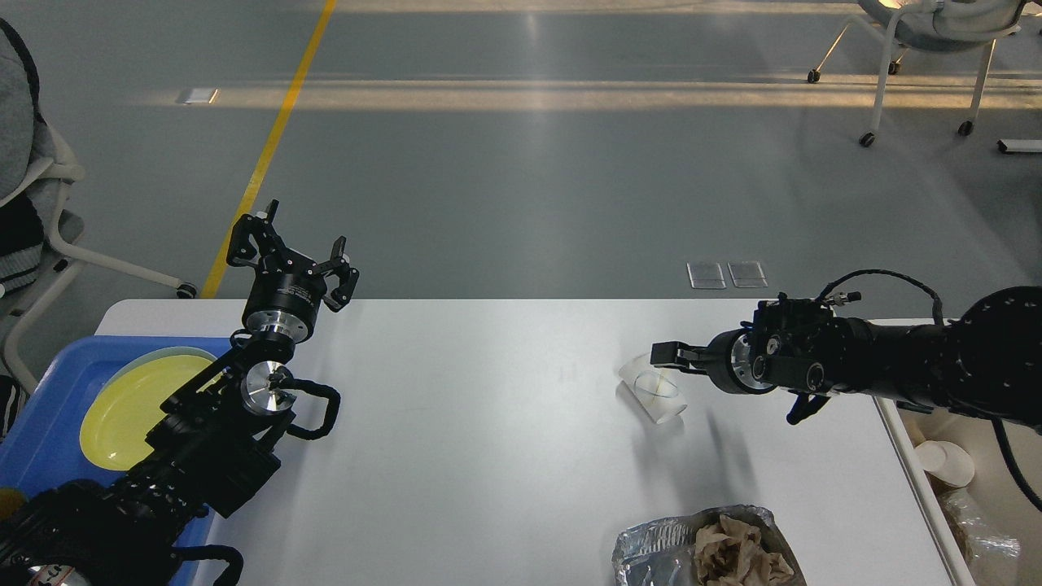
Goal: Tidy desktop
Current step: 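Raise the right gripper and bring it over the second white cup, then close the right gripper on the second white paper cup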
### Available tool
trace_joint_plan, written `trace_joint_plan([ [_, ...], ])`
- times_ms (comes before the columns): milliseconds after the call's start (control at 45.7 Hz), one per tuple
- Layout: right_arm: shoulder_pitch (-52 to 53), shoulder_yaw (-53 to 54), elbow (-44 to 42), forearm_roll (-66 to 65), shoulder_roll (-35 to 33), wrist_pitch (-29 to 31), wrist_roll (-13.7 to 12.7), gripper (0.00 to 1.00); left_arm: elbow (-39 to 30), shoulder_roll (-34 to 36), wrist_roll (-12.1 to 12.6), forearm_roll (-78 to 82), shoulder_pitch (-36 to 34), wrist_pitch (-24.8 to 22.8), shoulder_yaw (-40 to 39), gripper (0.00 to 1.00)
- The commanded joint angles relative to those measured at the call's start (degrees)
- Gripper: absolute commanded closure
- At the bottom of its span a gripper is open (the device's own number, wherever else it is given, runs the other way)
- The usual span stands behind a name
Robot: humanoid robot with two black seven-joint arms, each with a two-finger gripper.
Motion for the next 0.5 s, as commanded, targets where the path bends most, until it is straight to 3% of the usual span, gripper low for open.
trace_joint_plan([
  [0, 0.6, 4.1, 0.5, 0.6, 0.6, 0.7, 0.0, 0.0, 0.0, 0.0, 0.0, 0.0, 0.1, 0.0, 0.0, 0.0],
  [197, 2.8, 5.6, 1.0, 6.3, 0.5, 4.7, -0.2, 0.0, 0.0, 0.0, 0.0, 0.0, 0.1, -0.1, 0.0, 0.0],
  [481, 0.4, 4.3, -0.3, 6.6, 3.2, 3.8, -0.1, 0.0, 0.0, 0.0, 0.0, 0.0, 0.0, -0.1, 0.0, 0.0],
])
